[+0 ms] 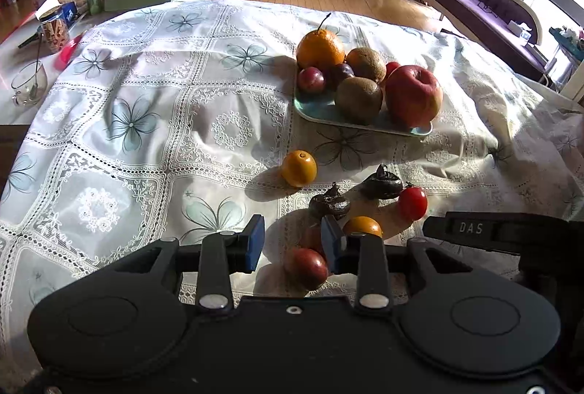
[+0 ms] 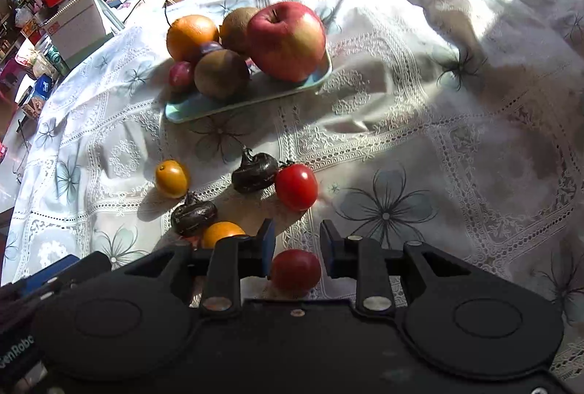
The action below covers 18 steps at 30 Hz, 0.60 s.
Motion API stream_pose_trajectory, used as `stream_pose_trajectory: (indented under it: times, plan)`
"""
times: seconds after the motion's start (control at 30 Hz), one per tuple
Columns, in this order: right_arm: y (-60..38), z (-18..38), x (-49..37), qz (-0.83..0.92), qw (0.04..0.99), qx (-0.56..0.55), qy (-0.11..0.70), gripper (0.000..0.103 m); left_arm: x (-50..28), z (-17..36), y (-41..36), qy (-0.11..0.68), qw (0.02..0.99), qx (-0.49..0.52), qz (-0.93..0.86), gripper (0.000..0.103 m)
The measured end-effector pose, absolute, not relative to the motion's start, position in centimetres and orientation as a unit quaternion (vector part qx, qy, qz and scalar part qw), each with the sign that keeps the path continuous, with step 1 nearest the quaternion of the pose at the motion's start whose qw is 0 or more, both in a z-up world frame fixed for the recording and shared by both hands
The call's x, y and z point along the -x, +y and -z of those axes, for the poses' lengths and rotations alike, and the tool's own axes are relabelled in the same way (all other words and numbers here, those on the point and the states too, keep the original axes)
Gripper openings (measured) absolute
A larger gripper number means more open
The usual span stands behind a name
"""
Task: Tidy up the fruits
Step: 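Grasp a red tomato with the right tool while the left tool grasps a dark red plum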
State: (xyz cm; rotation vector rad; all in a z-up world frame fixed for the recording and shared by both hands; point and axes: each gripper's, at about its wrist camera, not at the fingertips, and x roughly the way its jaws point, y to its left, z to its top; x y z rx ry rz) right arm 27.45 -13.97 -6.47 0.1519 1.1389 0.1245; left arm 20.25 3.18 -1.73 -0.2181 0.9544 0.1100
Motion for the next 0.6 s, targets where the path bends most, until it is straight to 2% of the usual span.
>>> stream_pose_trajectory:
  times: [0.13, 0.3, 0.47, 0.6]
  plan:
    - [-14.4, 7.7, -27.7, -0.068, 0.825, -0.084, 0.554, 0.031, -21.0, 3.6, 3.4, 0.459, 0.882, 0.084, -0.069, 0.043]
    - [-14.9, 7.4, -27.0, -0.104, 0.823, -0.106, 0.549, 0.034, -20.8, 4.8, 4.3, 0.476, 0.872, 0.110, -0.037, 0.042]
    - [-14.0, 7.5, -26.9, -0.104, 0.829, -0.079, 0.544, 0.041, -20.4, 5.3, 3.9, 0.464, 0.881, 0.092, -0.023, 0.042]
    - [-12.7, 7.6, -26.7, -0.094, 0.837, -0.032, 0.538, 0.042, -20.1, 5.3, 3.7, 0.457, 0.885, 0.088, -0.001, 0.042]
